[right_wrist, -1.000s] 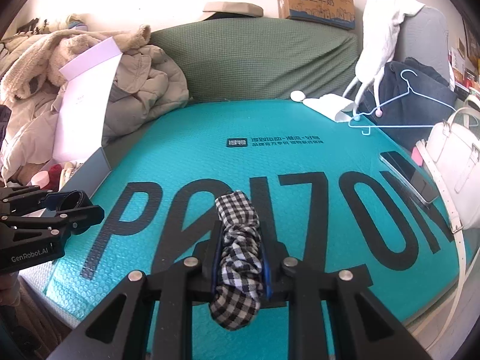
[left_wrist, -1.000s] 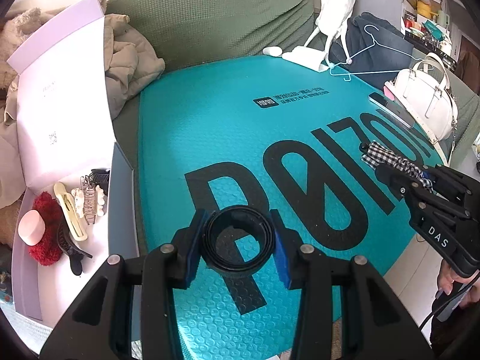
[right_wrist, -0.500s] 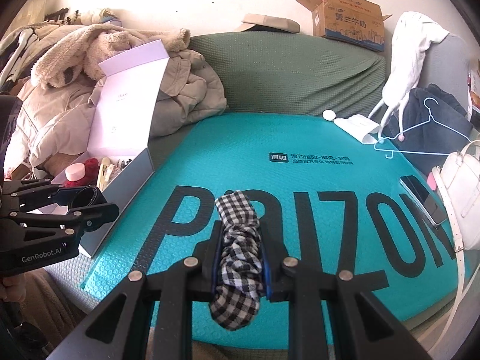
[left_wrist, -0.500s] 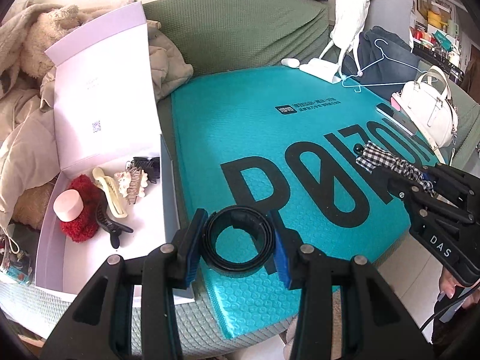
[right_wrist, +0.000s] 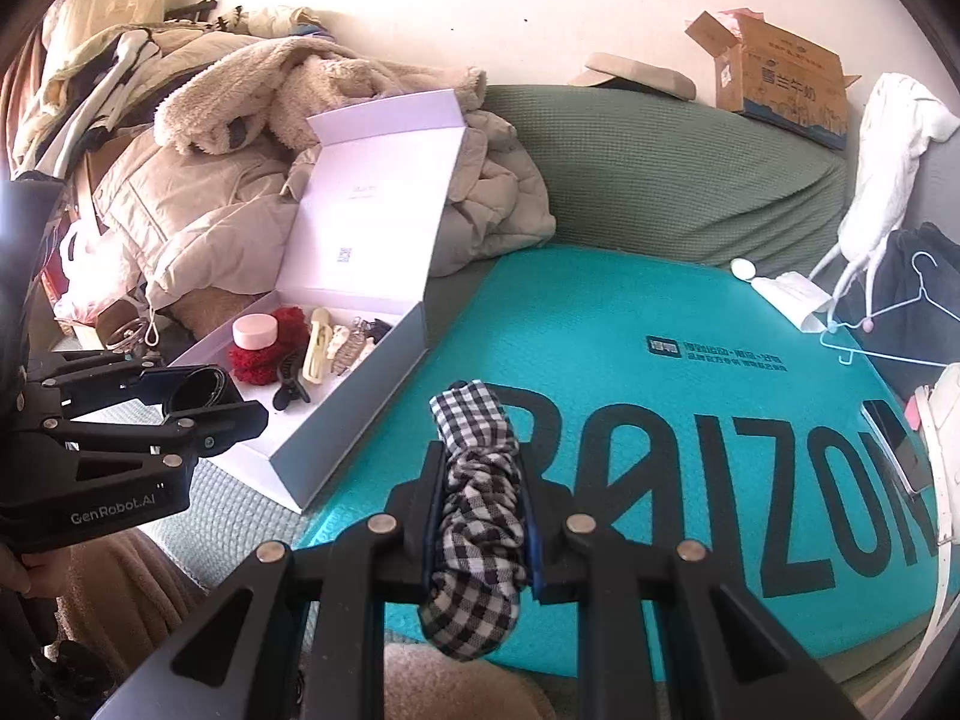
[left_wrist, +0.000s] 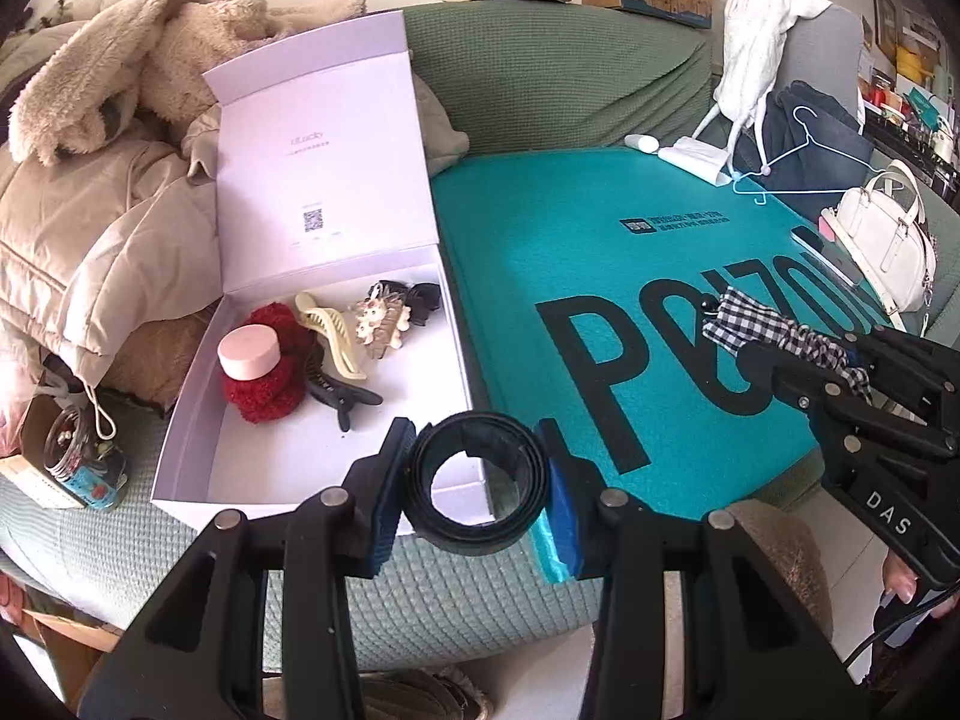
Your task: Organize objects
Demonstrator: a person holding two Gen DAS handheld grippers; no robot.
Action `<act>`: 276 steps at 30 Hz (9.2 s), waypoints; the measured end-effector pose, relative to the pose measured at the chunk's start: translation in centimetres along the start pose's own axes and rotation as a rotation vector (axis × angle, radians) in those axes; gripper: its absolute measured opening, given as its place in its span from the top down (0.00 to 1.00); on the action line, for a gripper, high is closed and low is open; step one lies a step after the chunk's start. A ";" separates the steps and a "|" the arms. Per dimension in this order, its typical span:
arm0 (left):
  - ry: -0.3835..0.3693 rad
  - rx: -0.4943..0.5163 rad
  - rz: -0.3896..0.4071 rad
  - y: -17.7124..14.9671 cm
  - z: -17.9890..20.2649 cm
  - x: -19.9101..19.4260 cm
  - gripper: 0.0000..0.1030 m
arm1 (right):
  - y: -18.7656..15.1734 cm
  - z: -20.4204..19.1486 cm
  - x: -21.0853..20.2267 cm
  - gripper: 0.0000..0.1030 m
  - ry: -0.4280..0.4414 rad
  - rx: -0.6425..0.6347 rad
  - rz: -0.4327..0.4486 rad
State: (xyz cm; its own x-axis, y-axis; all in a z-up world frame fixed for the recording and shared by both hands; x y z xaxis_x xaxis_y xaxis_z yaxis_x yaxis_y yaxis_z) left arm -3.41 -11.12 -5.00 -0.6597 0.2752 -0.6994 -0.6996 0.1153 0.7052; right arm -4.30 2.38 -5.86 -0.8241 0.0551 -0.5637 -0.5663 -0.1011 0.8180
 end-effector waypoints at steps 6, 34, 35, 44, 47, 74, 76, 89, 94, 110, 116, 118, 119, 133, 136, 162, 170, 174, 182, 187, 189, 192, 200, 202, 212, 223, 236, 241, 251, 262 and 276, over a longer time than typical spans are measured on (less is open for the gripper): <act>0.055 -0.027 0.012 -1.3 -2.1 -2.9 0.62 | 0.2 -3.7 -0.8 0.80 0.067 -0.048 0.008; 0.185 -0.198 0.011 -4.3 -11.9 -7.6 0.62 | 1.6 -14.4 -2.1 0.80 0.225 -0.187 0.018; 0.186 -0.200 0.010 -4.2 -12.2 -7.4 0.62 | 1.8 -14.5 -1.8 0.80 0.224 -0.190 0.017; 0.178 -0.220 -0.008 -3.4 -14.7 -5.0 0.62 | 2.5 -15.9 0.8 0.80 0.222 -0.212 -0.010; 0.174 -0.228 -0.017 -3.2 -15.6 -4.1 0.62 | 2.6 -16.3 1.9 0.80 0.229 -0.212 -0.023; 0.163 -0.213 0.008 2.3 -20.5 2.3 0.62 | 6.5 -17.8 9.1 0.80 0.253 -0.239 -0.034; 0.152 -0.214 0.010 2.8 -20.9 2.9 0.62 | 6.7 -17.8 9.9 0.80 0.258 -0.236 -0.040; 0.133 -0.172 0.024 7.1 -21.8 6.7 0.62 | 8.9 -18.4 14.9 0.80 0.271 -0.240 -0.061; 0.132 -0.184 0.028 8.1 -22.9 8.0 0.62 | 10.1 -19.4 16.8 0.80 0.285 -0.246 -0.065; 0.144 -0.222 -0.018 7.0 -25.4 11.4 0.62 | 9.3 -20.4 21.7 0.80 0.281 -0.253 -0.160; 0.156 -0.224 -0.028 6.7 -25.6 11.9 0.62 | 8.7 -20.0 22.3 0.80 0.268 -0.251 -0.200; 0.161 -0.221 -0.038 6.6 -25.7 12.2 0.62 | 8.5 -20.1 22.4 0.79 0.262 -0.257 -0.207; 0.164 -0.221 -0.049 6.5 -25.7 12.4 0.62 | 8.6 -20.2 22.5 0.79 0.262 -0.259 -0.211; 0.171 -0.260 -0.096 6.0 -26.9 13.7 0.62 | 7.7 -20.3 23.5 0.78 0.212 -0.287 -0.239; 0.174 -0.252 -0.101 6.1 -26.9 13.9 0.62 | 7.5 -19.9 23.7 0.78 0.209 -0.275 -0.252; 0.176 -0.213 -0.104 8.0 -26.2 14.0 0.37 | 7.8 -19.3 21.9 0.76 0.213 -0.329 -0.268; 0.178 -0.235 -0.083 9.0 -26.7 12.2 0.29 | 9.2 -19.7 20.9 0.60 0.208 -0.296 -0.255; 0.209 -0.238 -0.067 9.9 -27.1 10.7 0.26 | 10.1 -19.4 19.4 0.58 0.221 -0.290 -0.238; 0.225 -0.230 -0.021 9.9 -25.7 4.2 0.26 | 12.3 -17.5 16.1 0.58 0.199 -0.298 -0.196; 0.221 -0.217 -0.001 11.4 -24.7 1.6 0.26 | 13.7 -16.0 13.7 0.58 0.182 -0.275 -0.163; 0.222 -0.203 0.008 12.5 -22.7 0.0 0.25 | 14.3 -15.7 12.5 0.57 0.175 -0.270 -0.144; 0.217 -0.193 0.034 13.1 -21.7 -1.5 0.22 | 15.0 -14.7 10.4 0.51 0.144 -0.270 -0.115; 0.219 -0.176 0.057 13.4 -18.6 -6.1 0.15 | 16.0 -12.0 4.7 0.39 0.111 -0.238 -0.047; 0.219 -0.177 0.060 13.3 -17.8 -7.0 0.14 | 15.8 -11.3 3.4 0.38 0.107 -0.231 -0.038; 0.212 -0.198 0.117 12.0 -14.0 -12.0 0.02 | 13.4 -8.5 -1.4 0.31 0.088 -0.185 -0.038; 0.206 -0.229 0.093 7.6 -11.5 -14.4 0.02 | 9.7 -7.4 -4.8 0.31 0.073 -0.174 -0.054; 0.217 -0.255 0.076 2.7 -10.4 -16.4 0.02 | 7.6 -8.6 -7.4 0.31 0.103 -0.180 -0.025; 0.222 -0.261 0.050 1.6 -10.3 -16.4 0.02 | 7.2 -8.8 -7.4 0.31 0.107 -0.183 -0.036; 0.193 -0.274 0.054 1.2 -9.7 -17.0 0.02 | 6.6 -9.0 -7.3 0.31 0.123 -0.200 -0.050; 0.169 -0.272 0.045 1.1 -8.9 -17.2 0.02 | 6.3 -9.3 -7.2 0.31 0.127 -0.206 -0.063; 0.163 -0.286 0.031 0.7 -9.2 -17.1 0.02 | 5.9 -9.3 -7.2 0.31 0.130 -0.219 -0.073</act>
State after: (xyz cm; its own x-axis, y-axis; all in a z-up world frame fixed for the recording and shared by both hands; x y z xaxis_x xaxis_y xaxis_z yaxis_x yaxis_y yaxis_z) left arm 4.88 -24.52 6.38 -0.7006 0.1154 -0.7041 -0.7123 -0.1698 0.6810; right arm -1.65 -7.88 1.98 -0.7650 -0.0563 -0.6416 -0.5962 -0.3149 0.7385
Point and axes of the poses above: each gripper's, at about its wrist camera, not at the fingertips, and x roughly the way its jaws point, z to its right, y to its top, the point moved 9 cm from there along x, roughly the way its jaws point, and after that the axes turned 15 degrees about -y, right-handed, at the moved point
